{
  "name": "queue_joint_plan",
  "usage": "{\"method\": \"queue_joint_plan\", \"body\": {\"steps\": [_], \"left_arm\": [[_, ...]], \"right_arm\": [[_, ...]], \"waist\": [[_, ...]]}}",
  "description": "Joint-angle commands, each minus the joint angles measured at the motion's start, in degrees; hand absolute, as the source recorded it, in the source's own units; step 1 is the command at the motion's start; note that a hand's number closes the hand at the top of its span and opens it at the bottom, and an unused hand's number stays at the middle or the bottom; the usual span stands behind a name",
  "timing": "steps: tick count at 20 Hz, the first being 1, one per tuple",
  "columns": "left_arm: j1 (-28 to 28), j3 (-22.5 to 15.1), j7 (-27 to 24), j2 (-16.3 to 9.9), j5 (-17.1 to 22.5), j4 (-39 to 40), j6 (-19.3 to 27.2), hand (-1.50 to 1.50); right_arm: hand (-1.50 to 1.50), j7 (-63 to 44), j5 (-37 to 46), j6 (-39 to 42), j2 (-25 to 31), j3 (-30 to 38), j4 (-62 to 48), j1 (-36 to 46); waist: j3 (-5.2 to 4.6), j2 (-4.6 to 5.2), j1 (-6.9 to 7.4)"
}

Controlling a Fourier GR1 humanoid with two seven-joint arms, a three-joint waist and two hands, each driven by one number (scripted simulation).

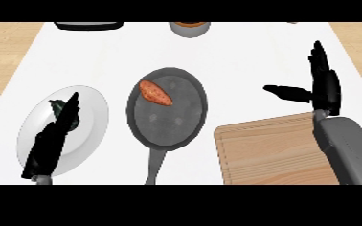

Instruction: Pick the sweet potato from the cutting board and place it in the pan

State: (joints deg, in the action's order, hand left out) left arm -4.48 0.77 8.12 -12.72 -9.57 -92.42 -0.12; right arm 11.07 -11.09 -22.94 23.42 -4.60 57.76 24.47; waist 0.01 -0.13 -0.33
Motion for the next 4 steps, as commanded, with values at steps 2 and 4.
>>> {"method": "queue_joint_plan", "body": {"steps": [2, 4], "left_arm": [[-2.0, -0.8, -4.7, 2.0, -2.4, 2.8, 1.5, 0.0], [-1.9, 1.5, -0.8, -0.6, -0.1, -1.7, -2.5, 0.0]], "right_arm": [[-1.5, -1.2, -3.3, 9.0, 7.5, 4.4, 6.1, -6.7], [-1.5, -0.5, -1.8, 9.9, 5.2, 6.3, 4.0, -5.4]], "waist": [[-0.03, -0.01, -0.11], [-0.01, 0.08, 0.43]]}}
